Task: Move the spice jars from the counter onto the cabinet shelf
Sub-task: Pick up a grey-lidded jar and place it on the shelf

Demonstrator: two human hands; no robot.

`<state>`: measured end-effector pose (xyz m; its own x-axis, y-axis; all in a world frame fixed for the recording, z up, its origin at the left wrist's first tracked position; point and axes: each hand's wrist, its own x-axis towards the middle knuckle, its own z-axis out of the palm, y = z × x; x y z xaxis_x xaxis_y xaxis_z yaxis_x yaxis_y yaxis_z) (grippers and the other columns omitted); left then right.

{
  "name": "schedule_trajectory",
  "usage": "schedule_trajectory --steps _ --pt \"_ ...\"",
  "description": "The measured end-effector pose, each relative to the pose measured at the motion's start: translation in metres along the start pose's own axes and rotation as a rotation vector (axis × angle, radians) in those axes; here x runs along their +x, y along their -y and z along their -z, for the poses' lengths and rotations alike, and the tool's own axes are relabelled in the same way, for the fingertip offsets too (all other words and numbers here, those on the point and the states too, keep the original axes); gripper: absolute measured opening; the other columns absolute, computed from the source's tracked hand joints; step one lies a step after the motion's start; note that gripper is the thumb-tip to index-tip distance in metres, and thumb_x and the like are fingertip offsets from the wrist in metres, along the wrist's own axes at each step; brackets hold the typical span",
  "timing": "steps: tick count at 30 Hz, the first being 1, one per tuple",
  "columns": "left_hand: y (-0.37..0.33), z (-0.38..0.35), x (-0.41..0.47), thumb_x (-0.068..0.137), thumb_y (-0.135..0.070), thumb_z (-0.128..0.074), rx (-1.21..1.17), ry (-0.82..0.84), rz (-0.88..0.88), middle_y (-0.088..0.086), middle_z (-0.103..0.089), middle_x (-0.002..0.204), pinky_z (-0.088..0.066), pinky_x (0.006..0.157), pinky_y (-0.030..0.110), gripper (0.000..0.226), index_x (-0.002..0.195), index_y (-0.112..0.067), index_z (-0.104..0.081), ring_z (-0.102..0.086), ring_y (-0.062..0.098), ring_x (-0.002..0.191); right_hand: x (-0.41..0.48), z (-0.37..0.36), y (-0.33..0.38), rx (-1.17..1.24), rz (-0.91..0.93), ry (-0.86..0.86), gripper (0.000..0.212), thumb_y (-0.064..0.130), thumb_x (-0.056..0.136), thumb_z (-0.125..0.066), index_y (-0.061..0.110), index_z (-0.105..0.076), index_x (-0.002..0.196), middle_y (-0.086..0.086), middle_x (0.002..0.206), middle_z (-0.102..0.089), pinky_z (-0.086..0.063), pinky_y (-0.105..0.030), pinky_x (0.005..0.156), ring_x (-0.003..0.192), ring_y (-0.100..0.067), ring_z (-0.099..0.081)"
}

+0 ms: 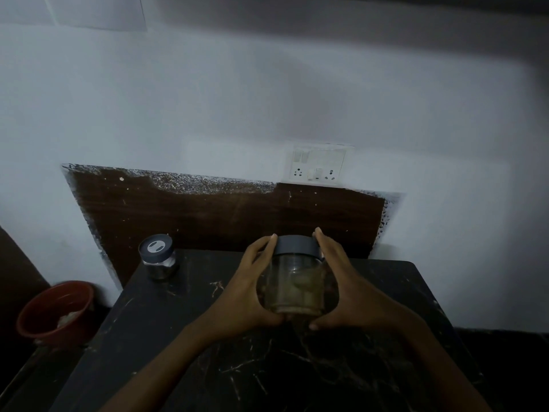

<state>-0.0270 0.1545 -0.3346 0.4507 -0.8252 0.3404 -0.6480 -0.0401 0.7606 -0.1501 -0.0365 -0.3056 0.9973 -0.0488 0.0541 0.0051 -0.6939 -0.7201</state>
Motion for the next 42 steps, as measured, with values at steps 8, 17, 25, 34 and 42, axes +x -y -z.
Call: schedule_trajectory --steps 8,17,25,34,42 --pt "-0.006 -0.006 0.000 0.055 -0.064 -0.077 0.195 0.058 -0.051 -0.022 0.020 0.152 -0.025 0.106 0.025 0.132 0.144 -0.043 0.018 0.002 0.001 0.142 -0.003 -0.005 0.004 -0.046 0.003 -0.029 0.131 0.038 0.052 -0.088 0.049 0.007 0.142 0.032 0.138 -0.007 -0.044 -0.014 0.089 0.124 0.008 -0.030" --pt "-0.013 0.001 0.001 0.059 -0.041 -0.079 -0.004 -0.028 -0.015 -0.017 -0.005 0.150 -0.034 0.102 0.008 0.118 0.146 -0.033 -0.001 -0.020 -0.004 0.137 -0.004 0.001 0.002 0.029 0.005 -0.040 0.135 0.047 0.049 -0.088 0.057 0.014 0.137 0.037 0.145 0.007 -0.029 -0.010 0.099 0.126 0.024 -0.011" --pt "-0.012 -0.003 0.006 0.058 -0.050 -0.083 0.207 0.052 -0.034 -0.020 0.018 0.152 -0.024 0.112 0.029 0.130 0.146 -0.037 0.012 0.005 0.006 0.143 0.001 -0.005 0.009 -0.070 0.036 -0.081 0.127 0.033 0.056 -0.087 0.037 0.003 0.145 0.033 0.139 -0.004 -0.040 -0.019 0.099 0.127 0.002 -0.026" --pt "-0.014 0.003 0.005 0.059 -0.045 -0.082 -0.076 0.036 0.033 -0.026 -0.007 0.146 -0.032 0.101 0.006 0.121 0.146 -0.040 0.002 -0.021 -0.011 0.134 -0.006 0.014 0.007 -0.014 -0.007 -0.024 0.130 0.043 0.052 -0.088 0.051 0.006 0.141 0.040 0.141 -0.001 -0.028 0.010 0.080 0.116 0.033 -0.011" --pt "-0.020 0.006 0.013 0.051 -0.057 -0.082 0.072 0.072 -0.001 -0.032 0.004 0.147 -0.029 0.111 0.031 0.131 0.144 -0.045 0.009 -0.012 0.001 0.139 -0.005 0.013 0.012 -0.100 0.012 -0.084 0.129 0.046 0.047 -0.087 0.048 0.001 0.141 0.045 0.133 -0.006 -0.029 -0.004 0.088 0.116 0.018 -0.023"
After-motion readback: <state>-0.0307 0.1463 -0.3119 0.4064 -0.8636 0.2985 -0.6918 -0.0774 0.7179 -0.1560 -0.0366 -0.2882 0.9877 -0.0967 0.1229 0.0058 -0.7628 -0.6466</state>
